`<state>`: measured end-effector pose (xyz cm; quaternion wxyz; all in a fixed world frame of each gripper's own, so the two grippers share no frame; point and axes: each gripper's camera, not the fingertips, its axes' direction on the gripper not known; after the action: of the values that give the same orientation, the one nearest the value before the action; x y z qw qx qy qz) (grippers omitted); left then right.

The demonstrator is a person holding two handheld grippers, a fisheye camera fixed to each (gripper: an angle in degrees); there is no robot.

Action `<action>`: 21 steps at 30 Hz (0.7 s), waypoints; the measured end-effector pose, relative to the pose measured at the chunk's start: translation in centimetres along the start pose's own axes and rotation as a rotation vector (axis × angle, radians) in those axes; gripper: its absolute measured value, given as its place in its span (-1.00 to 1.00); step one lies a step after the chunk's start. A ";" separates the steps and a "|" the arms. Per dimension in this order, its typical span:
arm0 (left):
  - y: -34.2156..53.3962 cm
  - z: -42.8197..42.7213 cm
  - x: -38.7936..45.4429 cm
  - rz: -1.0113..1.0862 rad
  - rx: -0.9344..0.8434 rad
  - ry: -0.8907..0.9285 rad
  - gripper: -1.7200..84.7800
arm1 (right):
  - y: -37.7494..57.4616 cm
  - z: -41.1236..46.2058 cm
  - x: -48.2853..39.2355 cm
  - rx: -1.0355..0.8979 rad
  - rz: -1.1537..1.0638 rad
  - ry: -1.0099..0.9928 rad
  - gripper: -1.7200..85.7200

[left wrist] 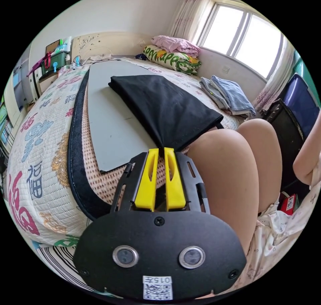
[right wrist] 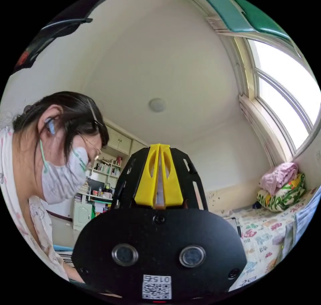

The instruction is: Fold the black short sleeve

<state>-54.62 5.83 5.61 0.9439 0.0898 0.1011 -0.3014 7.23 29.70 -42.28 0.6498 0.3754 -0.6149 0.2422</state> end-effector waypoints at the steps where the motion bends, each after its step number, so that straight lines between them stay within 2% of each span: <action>1: -0.5 -0.1 0.2 0.002 -0.011 0.018 -0.88 | 1.5 1.6 2.3 -0.065 0.026 0.032 -0.97; 4: -1.7 -1.2 0.0 -0.013 -0.016 0.119 -0.84 | 6.2 6.1 9.0 -0.241 0.109 0.115 -0.90; 5: -2.0 -2.3 -0.3 -0.033 0.031 0.152 -0.83 | 8.2 8.0 11.9 -0.322 0.145 0.137 -0.86; 8: -3.4 -5.6 -1.4 -0.101 0.218 0.116 -0.81 | 14.1 13.2 18.3 -0.535 0.140 0.219 -0.83; 10: -5.4 -6.5 -2.3 -0.129 0.263 0.067 -0.78 | 18.1 16.4 21.9 -0.656 0.148 0.273 -0.81; 13: -9.6 -5.5 -3.7 -0.169 0.266 0.028 -0.69 | 25.1 21.8 28.5 -0.852 0.252 0.298 -0.77; 17: -15.3 -1.0 -5.9 -0.248 0.220 0.080 -0.58 | 35.4 29.2 36.4 -1.104 0.417 0.312 -0.73; 21: -18.7 2.8 -7.2 -0.327 0.151 0.084 -0.54 | 42.3 34.5 41.2 -1.231 0.514 0.365 -0.71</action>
<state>-70.99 -5.87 7.99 0.8679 0.1553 0.1307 -0.4535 -41.67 21.90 4.89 0.7596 -0.2662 -0.5909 0.0547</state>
